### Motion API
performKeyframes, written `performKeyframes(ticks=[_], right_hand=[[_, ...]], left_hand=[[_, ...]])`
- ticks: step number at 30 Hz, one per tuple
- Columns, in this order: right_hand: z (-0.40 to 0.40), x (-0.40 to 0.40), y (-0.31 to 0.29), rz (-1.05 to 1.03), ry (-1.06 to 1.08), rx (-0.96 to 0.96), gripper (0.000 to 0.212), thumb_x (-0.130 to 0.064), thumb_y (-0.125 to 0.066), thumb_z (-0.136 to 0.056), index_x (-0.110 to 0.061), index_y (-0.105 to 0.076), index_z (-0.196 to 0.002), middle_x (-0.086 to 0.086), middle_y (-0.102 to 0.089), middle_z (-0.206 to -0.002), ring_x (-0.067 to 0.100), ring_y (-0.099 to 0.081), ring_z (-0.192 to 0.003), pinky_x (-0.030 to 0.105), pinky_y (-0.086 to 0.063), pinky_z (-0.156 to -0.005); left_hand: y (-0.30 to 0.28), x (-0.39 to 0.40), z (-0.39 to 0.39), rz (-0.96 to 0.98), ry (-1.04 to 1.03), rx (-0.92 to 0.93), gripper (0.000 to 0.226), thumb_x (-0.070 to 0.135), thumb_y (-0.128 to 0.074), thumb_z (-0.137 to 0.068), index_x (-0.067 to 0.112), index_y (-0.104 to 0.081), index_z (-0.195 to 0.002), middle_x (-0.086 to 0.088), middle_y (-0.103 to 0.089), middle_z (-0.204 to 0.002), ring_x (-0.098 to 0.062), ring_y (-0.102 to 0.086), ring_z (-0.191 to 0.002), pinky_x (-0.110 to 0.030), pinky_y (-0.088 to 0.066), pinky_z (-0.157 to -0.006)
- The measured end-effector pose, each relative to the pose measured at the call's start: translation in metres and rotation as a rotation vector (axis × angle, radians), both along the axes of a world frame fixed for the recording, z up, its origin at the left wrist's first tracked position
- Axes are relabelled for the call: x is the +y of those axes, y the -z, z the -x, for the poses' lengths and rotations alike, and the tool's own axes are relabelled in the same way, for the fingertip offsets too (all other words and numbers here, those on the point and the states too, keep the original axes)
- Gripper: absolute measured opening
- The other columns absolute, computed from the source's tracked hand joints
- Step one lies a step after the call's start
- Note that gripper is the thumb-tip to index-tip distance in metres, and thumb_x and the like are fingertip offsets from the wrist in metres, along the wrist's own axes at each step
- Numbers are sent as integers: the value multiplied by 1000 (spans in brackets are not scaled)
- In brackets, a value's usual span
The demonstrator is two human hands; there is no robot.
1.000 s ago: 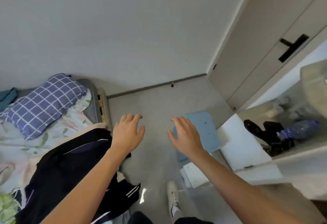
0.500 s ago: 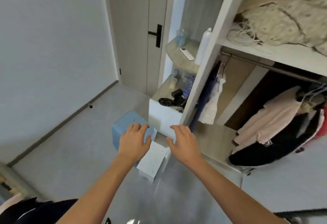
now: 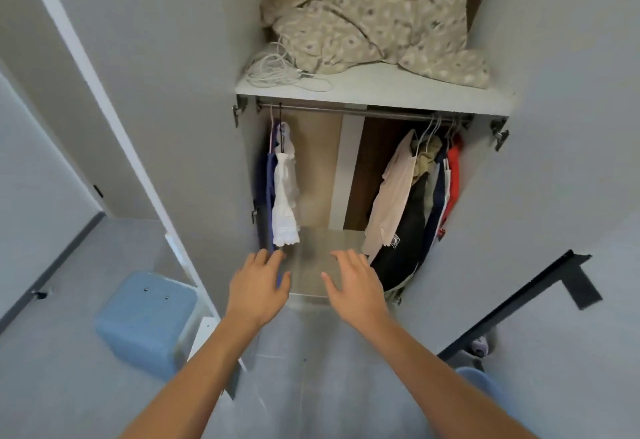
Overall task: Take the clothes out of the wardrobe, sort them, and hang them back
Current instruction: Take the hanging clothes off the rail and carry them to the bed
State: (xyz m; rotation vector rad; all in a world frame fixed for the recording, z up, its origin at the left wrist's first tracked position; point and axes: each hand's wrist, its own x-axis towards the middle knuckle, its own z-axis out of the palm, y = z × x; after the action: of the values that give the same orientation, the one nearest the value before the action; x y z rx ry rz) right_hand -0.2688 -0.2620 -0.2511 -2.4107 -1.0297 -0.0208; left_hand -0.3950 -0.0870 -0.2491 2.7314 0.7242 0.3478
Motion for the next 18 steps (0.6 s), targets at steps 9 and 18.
performKeyframes(ticks=[9, 18], right_hand=[[-99, -56, 5, 9, 91, 15, 45, -46, -53, -103, -21, -52, -141, -2, -58, -133, 20, -54, -124, 40, -53, -96], [-197, -65, 23, 65, 262, 43, 43, -42, -58, -100, -22, -53, -138, -3, -57, -125, 20, -55, -115, 37, -56, -91]], left_hand=[[2, -40, -99, -17, 59, 100, 33, 43, -51, -101, 24, -53, -128, 2, -58, -112, -24, -54, -108, -36, -45, -70], [35, -22, -212, 69, 153, 178, 37, 43, -49, -104, 25, -54, -136, 0, -59, -126, -24, -54, -118, -40, -50, -87]])
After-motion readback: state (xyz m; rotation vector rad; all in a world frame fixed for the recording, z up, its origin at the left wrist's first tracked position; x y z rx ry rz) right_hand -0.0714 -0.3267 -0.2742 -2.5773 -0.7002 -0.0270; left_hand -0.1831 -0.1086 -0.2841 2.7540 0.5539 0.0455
